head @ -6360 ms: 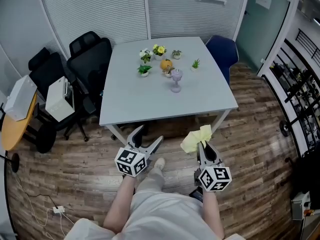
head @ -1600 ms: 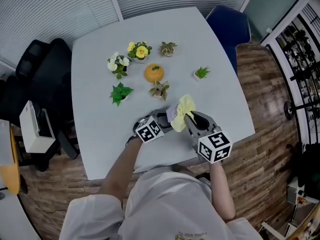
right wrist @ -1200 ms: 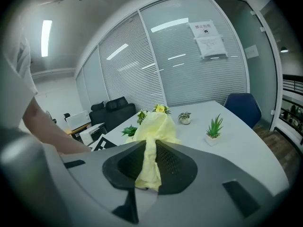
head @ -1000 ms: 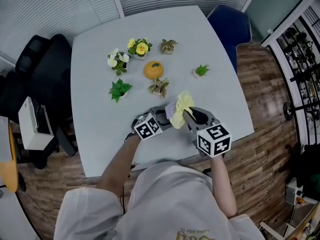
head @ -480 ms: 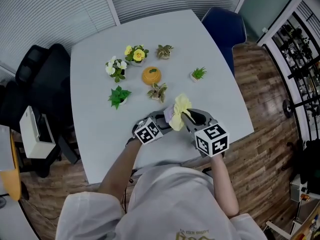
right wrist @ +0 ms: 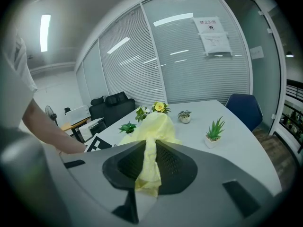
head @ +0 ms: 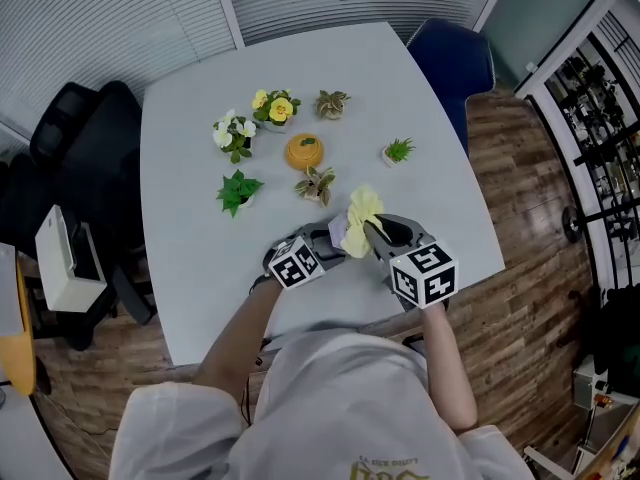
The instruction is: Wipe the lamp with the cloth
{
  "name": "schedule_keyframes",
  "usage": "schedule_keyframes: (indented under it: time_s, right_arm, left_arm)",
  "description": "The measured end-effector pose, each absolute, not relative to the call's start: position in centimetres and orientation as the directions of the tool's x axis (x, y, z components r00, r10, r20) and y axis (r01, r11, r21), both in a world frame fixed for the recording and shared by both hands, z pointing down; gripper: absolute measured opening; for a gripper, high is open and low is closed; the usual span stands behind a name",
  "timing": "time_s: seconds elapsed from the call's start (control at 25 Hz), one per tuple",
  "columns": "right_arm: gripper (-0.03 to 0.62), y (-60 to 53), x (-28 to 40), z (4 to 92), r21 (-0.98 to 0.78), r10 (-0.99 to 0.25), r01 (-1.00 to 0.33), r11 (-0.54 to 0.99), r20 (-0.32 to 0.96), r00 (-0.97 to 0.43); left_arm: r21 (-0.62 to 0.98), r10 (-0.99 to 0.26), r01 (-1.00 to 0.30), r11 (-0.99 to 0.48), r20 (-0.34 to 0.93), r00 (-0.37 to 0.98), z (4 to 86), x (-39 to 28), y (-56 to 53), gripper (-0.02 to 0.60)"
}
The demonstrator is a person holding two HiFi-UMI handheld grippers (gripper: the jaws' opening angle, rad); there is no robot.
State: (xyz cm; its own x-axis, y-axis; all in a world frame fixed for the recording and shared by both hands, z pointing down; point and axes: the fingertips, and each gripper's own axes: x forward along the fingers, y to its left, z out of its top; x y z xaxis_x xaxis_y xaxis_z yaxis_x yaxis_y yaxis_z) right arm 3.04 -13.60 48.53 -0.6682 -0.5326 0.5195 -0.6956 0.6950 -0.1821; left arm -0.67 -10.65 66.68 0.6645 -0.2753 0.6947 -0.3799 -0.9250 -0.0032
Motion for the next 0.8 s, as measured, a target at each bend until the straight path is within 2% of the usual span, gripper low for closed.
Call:
schedule_keyframes:
  time_s: [0.8]
  right_arm:
    - [0.069, -14.0, 2.8, 48.5, -0.165, -0.541, -0.7, 0.694, 0.522, -0.659]
  left_arm:
    - [-0.006, -0.276, -0.379, -0.925, 0.695, 0.664, 66.7, -0.6, -10.6, 0.279]
